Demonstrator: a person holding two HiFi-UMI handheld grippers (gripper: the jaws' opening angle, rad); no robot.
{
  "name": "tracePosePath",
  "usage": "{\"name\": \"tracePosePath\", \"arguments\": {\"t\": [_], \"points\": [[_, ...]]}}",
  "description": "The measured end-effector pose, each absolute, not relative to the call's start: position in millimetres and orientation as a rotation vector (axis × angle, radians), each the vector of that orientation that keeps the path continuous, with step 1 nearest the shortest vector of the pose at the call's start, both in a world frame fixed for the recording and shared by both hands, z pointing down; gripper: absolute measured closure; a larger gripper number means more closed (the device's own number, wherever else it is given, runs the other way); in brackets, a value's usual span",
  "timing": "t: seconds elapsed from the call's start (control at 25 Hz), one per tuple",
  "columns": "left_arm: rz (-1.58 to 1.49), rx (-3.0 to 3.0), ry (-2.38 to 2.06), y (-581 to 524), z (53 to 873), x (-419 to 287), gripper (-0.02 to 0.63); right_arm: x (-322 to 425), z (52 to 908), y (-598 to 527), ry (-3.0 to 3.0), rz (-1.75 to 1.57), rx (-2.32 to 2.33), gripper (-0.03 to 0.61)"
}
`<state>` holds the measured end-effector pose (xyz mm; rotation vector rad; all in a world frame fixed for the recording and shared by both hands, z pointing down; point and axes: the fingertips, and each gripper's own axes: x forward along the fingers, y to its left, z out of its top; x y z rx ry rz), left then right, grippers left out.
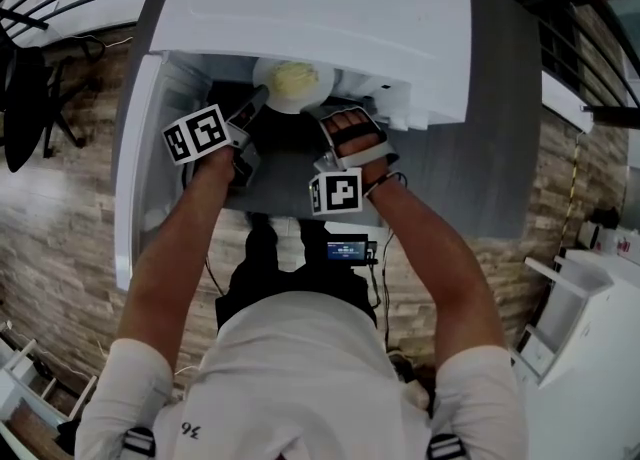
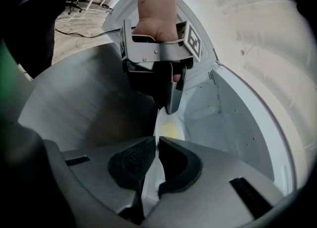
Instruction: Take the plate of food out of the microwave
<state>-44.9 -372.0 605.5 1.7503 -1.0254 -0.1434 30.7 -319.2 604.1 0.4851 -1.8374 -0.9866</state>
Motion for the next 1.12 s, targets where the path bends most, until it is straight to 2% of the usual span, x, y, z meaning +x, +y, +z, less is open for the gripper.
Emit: {"name": "tracePosePath", "arguments": {"t": [0.08,0.36,0.84,0.96,1.12], "points": [[-0.148,1.742,-1.013,-373,604,-42,0.537,32,604,-320,-1.837,-0.989,0.493,0.557],[-0.171,1.654,-1.027,-377,607,-40,0.566,34,610,-322,-1.847,-0.951,0.490,0.557],[-0.156,1.603,-1.058,-383,610,-41,0.580,41,607,-322,-1.897,-0.846,0.539,0.557],[-0.155,1.602,-1.056,-385,609,-40,0.580,45,600,-323,-1.948,-0.723,0.611,0.555],[-0.155,1.598,-1.045,-386,609,-40,0.580,54,599,-322,-2.040,-0.389,0.762,0.524]]}}
